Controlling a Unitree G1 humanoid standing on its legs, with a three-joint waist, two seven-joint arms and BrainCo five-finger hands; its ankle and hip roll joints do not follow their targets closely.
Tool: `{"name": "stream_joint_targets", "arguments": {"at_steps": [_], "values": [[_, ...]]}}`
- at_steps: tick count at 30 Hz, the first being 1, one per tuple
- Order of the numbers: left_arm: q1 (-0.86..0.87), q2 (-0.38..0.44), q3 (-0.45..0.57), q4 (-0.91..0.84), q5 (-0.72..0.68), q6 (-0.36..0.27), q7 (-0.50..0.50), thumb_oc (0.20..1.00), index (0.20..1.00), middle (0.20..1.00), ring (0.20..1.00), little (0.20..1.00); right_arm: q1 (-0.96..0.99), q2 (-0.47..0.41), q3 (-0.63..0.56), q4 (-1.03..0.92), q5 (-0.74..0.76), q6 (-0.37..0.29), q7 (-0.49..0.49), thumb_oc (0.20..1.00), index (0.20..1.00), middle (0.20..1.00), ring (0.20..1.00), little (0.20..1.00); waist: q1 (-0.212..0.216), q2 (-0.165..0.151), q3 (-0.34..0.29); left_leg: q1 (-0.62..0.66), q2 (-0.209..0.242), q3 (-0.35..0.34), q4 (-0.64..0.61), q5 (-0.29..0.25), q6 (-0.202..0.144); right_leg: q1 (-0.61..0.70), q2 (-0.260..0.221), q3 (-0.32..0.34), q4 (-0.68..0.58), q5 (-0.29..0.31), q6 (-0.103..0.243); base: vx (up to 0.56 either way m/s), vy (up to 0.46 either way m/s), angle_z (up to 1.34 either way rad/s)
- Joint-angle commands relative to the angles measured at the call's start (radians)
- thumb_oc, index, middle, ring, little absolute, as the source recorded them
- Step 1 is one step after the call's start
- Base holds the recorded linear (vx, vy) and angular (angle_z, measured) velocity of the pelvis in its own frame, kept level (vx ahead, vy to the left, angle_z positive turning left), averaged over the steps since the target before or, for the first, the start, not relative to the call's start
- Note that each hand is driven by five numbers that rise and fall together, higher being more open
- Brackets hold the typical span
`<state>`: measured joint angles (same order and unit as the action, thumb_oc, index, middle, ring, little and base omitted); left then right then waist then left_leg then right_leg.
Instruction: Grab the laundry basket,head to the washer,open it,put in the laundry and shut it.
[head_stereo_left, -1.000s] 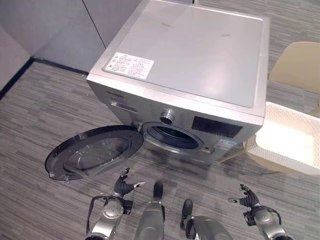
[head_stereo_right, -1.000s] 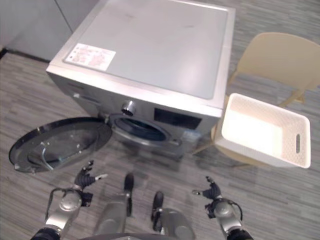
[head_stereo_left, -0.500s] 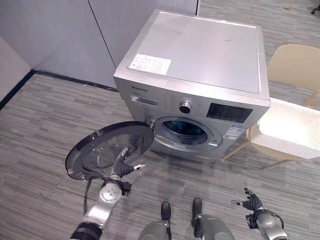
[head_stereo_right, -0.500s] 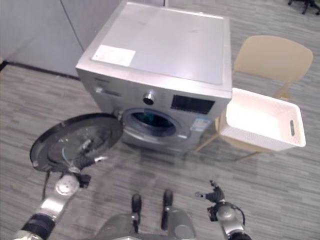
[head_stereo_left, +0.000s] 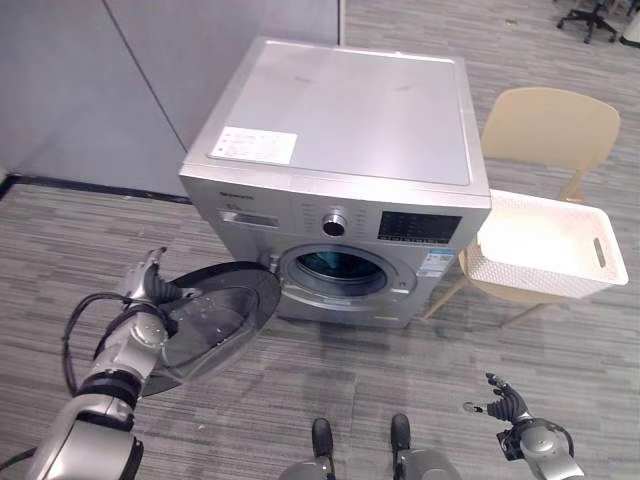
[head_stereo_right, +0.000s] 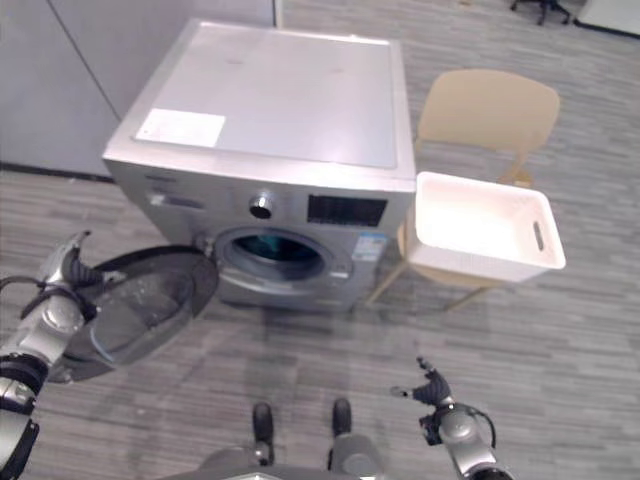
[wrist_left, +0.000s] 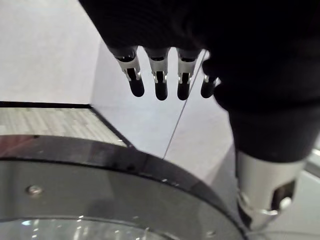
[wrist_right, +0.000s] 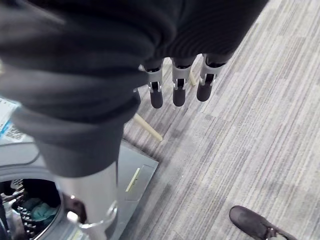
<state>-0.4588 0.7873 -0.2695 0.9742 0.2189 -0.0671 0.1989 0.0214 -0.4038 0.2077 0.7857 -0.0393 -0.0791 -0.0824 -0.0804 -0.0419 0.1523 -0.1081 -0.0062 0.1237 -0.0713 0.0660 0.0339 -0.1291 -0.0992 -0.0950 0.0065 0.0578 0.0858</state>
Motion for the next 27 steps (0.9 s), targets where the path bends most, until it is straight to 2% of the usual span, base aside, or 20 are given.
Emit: {"name": "stream_joint_targets", "arguments": {"at_steps": [1, 4, 6, 7, 8, 11, 13, 14, 15, 18, 21, 24, 27], "values": [[-0.058, 0.039, 0.000, 0.035, 0.039, 0.003, 0.006, 1.000, 1.000, 1.000, 1.000, 1.000, -0.011, -0.015, 0.009, -0.018, -0.010, -0.017, 0.005, 1.000, 1.000, 1.000, 1.000, 1.000, 0.006, -0.021, -0.005, -0.065, -0.005, -0.025, 0.059, -0.091, -0.026, -0.023, -0.020, 0.016, 0.112, -0.123, 0.079, -0.04, 0.012, -0.17], [-0.056, 0.027, 0.001, 0.148, 0.071, 0.026, -0.013, 1.000, 1.000, 1.000, 1.000, 1.000, -0.041, -0.019, 0.031, 0.012, -0.011, -0.011, 0.005, 1.000, 1.000, 1.000, 1.000, 1.000, 0.012, -0.043, 0.015, -0.096, 0.016, -0.016, 0.071, -0.088, -0.028, -0.049, -0.021, 0.023, 0.108, -0.101, 0.085, -0.05, -0.020, -0.11], [-0.026, -0.001, 0.025, 0.122, 0.039, 0.022, -0.011, 1.000, 1.000, 1.000, 1.000, 1.000, -0.050, -0.013, 0.033, 0.026, -0.011, -0.011, -0.002, 1.000, 1.000, 1.000, 1.000, 1.000, 0.020, -0.046, 0.022, -0.100, 0.020, -0.013, 0.080, -0.090, -0.028, -0.049, -0.022, 0.024, 0.108, -0.099, 0.082, -0.04, -0.064, -0.14], [0.131, -0.125, 0.096, -0.031, -0.054, 0.006, 0.000, 1.000, 1.000, 1.000, 1.000, 1.000, -0.063, 0.009, 0.021, 0.035, -0.022, 0.002, -0.009, 1.000, 1.000, 1.000, 1.000, 1.000, 0.047, -0.042, 0.028, -0.092, 0.017, -0.015, 0.088, -0.096, -0.026, -0.035, -0.025, 0.016, 0.106, -0.105, 0.072, -0.03, -0.061, -0.11], [0.133, -0.125, 0.098, -0.034, -0.054, 0.007, 0.000, 1.000, 1.000, 1.000, 1.000, 1.000, -0.063, 0.009, 0.022, 0.035, -0.022, 0.002, -0.009, 1.000, 1.000, 1.000, 1.000, 1.000, 0.046, -0.042, 0.028, -0.091, 0.017, -0.015, 0.088, -0.096, -0.026, -0.034, -0.025, 0.015, 0.106, -0.105, 0.072, -0.03, -0.055, -0.11], [0.295, -0.263, 0.136, -0.216, -0.123, 0.003, 0.002, 1.000, 1.000, 1.000, 1.000, 1.000, -0.055, 0.031, -0.004, 0.015, -0.032, 0.012, -0.011, 1.000, 1.000, 1.000, 1.000, 1.000, 0.063, -0.032, 0.023, -0.070, 0.008, -0.019, 0.083, -0.098, -0.024, -0.015, -0.024, 0.011, 0.107, -0.121, 0.063, 0.01, -0.037, 0.03], [0.385, -0.322, 0.137, -0.319, -0.144, 0.004, -0.025, 1.000, 1.000, 1.000, 1.000, 1.000, -0.046, 0.039, -0.022, -0.002, -0.040, 0.021, -0.008, 1.000, 1.000, 1.000, 1.000, 1.000, 0.071, -0.023, 0.018, -0.054, 0.003, -0.023, 0.077, -0.099, -0.023, -0.002, -0.022, 0.006, 0.108, -0.132, 0.057, 0.02, -0.033, 0.00], [0.385, -0.322, 0.137, -0.319, -0.144, 0.004, -0.025, 1.000, 1.000, 1.000, 1.000, 1.000, -0.046, 0.039, -0.022, -0.002, -0.040, 0.021, -0.008, 1.000, 1.000, 1.000, 1.000, 1.000, 0.070, -0.023, 0.018, -0.054, 0.003, -0.023, 0.077, -0.099, -0.023, -0.002, -0.022, 0.006, 0.108, -0.132, 0.057, 0.02, -0.140, 0.15], [0.482, -0.417, 0.097, -0.427, -0.225, -0.001, -0.107, 1.000, 1.000, 1.000, 1.000, 1.000, -0.045, 0.057, -0.031, -0.015, -0.050, 0.033, -0.009, 1.000, 1.000, 1.000, 1.000, 1.000, 0.076, -0.009, 0.012, -0.031, 0.002, -0.032, 0.076, -0.098, -0.024, 0.023, -0.015, 0.000, 0.105, -0.148, 0.045, 0.02, -0.120, 0.12], [0.486, -0.430, 0.075, -0.440, -0.235, -0.002, -0.128, 1.000, 1.000, 1.000, 1.000, 1.000, -0.048, 0.062, -0.029, -0.013, -0.047, 0.035, -0.010, 1.000, 1.000, 1.000, 1.000, 1.000, 0.074, -0.004, 0.012, -0.025, 0.002, -0.035, 0.076, -0.096, -0.025, 0.030, -0.013, -0.002, 0.101, -0.151, 0.041, 0.01, -0.091, 0.14], [0.481, -0.448, -0.026, -0.567, -0.264, -0.010, -0.184, 1.000, 1.000, 1.000, 1.000, 1.000, -0.031, 0.068, -0.010, -0.036, -0.045, 0.028, -0.013, 1.000, 1.000, 1.000, 1.000, 1.000, 0.062, 0.005, 0.005, -0.008, 0.014, -0.039, 0.068, -0.085, -0.036, 0.052, 0.001, -0.004, 0.080, -0.159, 0.031, 0.00, -0.147, 0.11], [0.424, -0.463, -0.071, -0.621, -0.294, -0.016, -0.170, 1.000, 1.000, 1.000, 1.000, 1.000, -0.023, 0.070, 0.001, -0.024, -0.034, 0.024, -0.024, 1.000, 1.000, 1.000, 1.000, 1.000, 0.049, 0.008, 0.009, -0.006, 0.024, -0.034, 0.056, -0.073, -0.045, 0.054, 0.010, 0.004, 0.065, -0.159, 0.025, -0.03, -0.115, -0.06], [0.297, -0.479, -0.129, -0.611, -0.260, -0.021, -0.125, 1.000, 1.000, 1.000, 1.000, 1.000, -0.012, 0.064, 0.014, -0.005, -0.031, 0.017, -0.041, 1.000, 1.000, 1.000, 1.000, 1.000, 0.021, 0.012, 0.015, -0.013, 0.036, -0.021, 0.038, -0.058, -0.052, 0.036, 0.017, 0.015, 0.059, -0.154, 0.021, -0.05, -0.035, -0.13]]}}
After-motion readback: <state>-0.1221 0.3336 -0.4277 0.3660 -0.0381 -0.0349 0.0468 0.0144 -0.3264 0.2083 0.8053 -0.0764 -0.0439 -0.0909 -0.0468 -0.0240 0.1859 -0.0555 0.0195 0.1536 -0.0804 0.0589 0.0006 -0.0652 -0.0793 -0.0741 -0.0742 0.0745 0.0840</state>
